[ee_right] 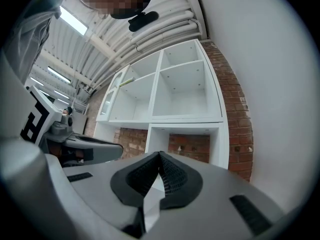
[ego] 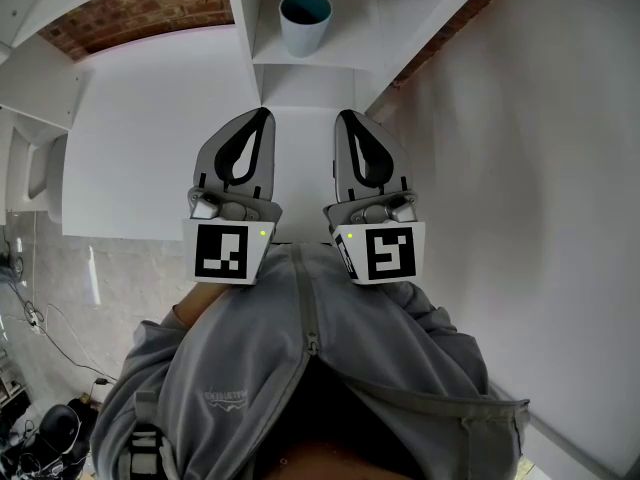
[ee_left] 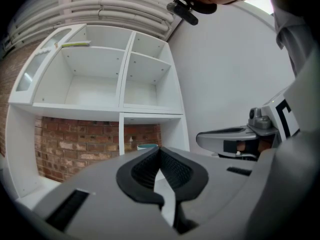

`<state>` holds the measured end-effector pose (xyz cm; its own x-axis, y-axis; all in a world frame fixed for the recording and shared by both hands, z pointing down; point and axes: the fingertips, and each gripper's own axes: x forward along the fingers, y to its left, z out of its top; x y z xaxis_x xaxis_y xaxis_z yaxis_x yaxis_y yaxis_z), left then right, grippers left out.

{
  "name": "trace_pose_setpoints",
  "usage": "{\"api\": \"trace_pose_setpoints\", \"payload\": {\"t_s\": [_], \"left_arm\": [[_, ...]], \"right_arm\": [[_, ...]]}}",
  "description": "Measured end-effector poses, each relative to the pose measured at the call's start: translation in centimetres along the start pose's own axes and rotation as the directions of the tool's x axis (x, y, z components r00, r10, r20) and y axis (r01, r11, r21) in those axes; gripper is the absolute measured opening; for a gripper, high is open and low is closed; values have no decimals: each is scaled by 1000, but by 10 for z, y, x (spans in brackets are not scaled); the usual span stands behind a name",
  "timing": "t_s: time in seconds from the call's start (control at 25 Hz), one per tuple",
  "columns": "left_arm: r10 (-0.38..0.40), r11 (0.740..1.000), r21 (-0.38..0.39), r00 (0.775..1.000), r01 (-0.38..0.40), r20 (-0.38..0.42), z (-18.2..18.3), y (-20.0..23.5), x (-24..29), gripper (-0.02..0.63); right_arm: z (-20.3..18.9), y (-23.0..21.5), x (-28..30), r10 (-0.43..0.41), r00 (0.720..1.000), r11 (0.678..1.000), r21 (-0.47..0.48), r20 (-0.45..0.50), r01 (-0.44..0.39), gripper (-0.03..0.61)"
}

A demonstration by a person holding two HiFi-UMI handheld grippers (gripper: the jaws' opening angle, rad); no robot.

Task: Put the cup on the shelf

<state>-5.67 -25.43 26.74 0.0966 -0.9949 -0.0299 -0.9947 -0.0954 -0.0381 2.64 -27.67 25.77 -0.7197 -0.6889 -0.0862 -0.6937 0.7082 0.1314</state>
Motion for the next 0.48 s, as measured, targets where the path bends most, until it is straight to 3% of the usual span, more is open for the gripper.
{"api": "trace_pose_setpoints", "payload": {"t_s": [0.48], "left_arm": [[6, 1000, -22, 1000, -6, -6, -6, 1, 3, 8]], "right_arm": [[-7, -1, 2, -3, 1000, 1000, 14, -4, 3, 28]]}}
